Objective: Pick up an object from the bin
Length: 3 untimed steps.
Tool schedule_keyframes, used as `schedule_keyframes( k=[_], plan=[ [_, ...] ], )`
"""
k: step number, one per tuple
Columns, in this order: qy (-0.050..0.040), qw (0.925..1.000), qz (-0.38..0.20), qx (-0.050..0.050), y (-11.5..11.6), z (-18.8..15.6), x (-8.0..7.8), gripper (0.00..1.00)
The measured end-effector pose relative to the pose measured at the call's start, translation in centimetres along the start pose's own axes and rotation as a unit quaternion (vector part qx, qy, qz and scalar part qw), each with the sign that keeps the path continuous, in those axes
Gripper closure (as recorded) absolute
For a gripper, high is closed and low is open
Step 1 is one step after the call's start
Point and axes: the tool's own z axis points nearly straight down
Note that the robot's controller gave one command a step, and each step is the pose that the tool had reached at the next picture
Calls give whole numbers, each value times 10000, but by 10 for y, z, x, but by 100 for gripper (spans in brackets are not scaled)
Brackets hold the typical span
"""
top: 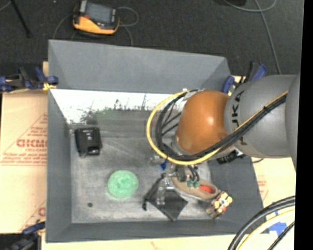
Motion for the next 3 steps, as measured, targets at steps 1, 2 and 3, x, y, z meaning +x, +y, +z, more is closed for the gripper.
schedule_keyframes(
  k=[1, 2, 3],
  plan=[
    [10, 9994, 352, 33, -5, 32, -11, 0],
    [5, 10000, -72, 13, 54, 55, -36, 0],
    [16, 9967, 808, 3, 48, 56, 3, 100]
  ],
)
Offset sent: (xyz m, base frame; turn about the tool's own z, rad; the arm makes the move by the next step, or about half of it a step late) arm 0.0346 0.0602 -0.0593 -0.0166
